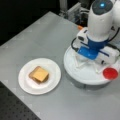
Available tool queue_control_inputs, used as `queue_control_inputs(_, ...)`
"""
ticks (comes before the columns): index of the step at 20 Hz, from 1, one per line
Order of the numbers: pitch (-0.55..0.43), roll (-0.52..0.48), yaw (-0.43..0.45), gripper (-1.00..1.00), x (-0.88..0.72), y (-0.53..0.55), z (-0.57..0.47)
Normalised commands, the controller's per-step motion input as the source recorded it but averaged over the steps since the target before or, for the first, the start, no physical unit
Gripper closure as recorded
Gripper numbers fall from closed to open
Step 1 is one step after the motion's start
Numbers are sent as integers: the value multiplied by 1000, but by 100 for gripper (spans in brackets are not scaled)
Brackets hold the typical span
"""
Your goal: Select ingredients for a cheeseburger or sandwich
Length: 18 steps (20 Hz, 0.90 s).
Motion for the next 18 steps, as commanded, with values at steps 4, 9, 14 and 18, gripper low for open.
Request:
queue_control_inputs(4, -177, -4, 193, -100, -189, -12, -98)
queue_control_inputs(9, -165, 57, 271, -100, -193, -65, -98)
queue_control_inputs(14, -149, 110, 280, -100, -176, -104, -77)
queue_control_inputs(18, -152, 141, 212, -100, -152, -99, -97)
